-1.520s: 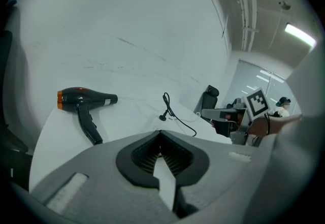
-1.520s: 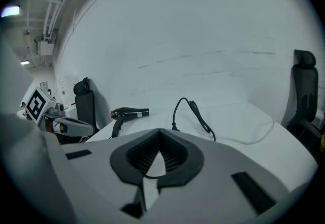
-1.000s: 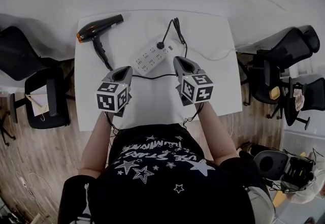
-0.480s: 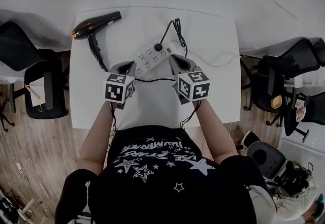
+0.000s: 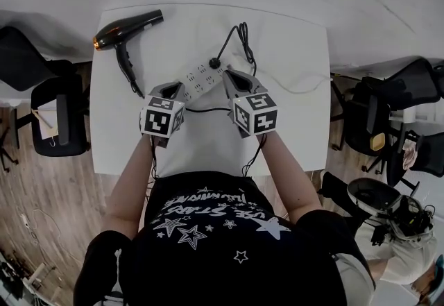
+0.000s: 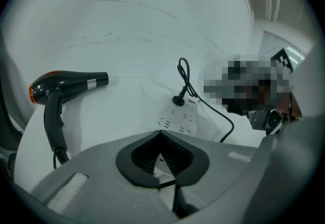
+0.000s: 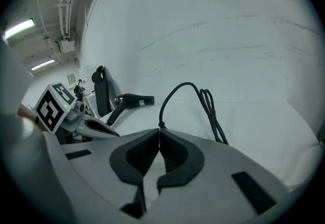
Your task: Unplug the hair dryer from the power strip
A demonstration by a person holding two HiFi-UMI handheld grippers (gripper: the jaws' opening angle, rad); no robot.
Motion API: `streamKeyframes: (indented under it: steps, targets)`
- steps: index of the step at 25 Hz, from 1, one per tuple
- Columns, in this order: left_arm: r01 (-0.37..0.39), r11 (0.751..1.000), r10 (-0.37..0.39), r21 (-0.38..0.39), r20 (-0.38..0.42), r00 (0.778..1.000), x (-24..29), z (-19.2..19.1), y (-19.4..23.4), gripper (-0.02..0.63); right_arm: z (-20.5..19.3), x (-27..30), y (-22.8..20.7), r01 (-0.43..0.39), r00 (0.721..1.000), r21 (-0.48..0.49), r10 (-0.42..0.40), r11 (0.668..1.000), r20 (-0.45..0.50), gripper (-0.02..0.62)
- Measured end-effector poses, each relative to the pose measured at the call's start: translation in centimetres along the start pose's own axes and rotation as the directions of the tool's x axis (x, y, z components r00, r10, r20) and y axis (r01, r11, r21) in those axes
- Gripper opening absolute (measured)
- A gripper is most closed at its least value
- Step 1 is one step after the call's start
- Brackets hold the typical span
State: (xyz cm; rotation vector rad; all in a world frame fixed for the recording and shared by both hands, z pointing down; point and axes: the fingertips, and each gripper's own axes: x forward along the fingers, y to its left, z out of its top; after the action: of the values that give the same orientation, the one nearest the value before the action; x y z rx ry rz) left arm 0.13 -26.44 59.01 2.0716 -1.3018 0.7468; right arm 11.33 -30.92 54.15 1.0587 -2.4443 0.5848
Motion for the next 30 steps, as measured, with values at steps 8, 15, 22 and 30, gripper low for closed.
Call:
streamKeyframes:
  steps: [8, 15, 22, 30]
  targets:
    - [-0.007, 1.000, 0.008, 0.031, -0.047, 0.999, 0.4, -0.6, -0.2, 0.008, 0.1, 1.1, -0.3, 0.002, 1.000, -0.034, -0.003, 0.999, -0.012, 0.012]
    - [0.046, 0.999, -0.044, 0.006, -0.121, 0.992, 0.6, -0.7, -0.2, 0.008, -0.4, 3.0, -0.2, -0.043, 0.995, -0.042, 0.039, 0.998, -0.088, 0.124]
    - [-0.033, 0.978, 0.067, 0.206, -0.158, 0.985, 0.7, -0.6, -0.5, 0.008, -0.2, 4.5, 0.4, -0.009, 0.996, -0.114, -0.001, 0.993, -0.089, 0.132]
    - [-0.056, 0.970, 0.094, 0.235, -0.153, 0.984, 0.8, -0.7, -0.5, 0.008, 0.1, 6.1, -0.5, 0.058, 0.993, -0.165, -0.073, 0.984, -0.087, 0.081]
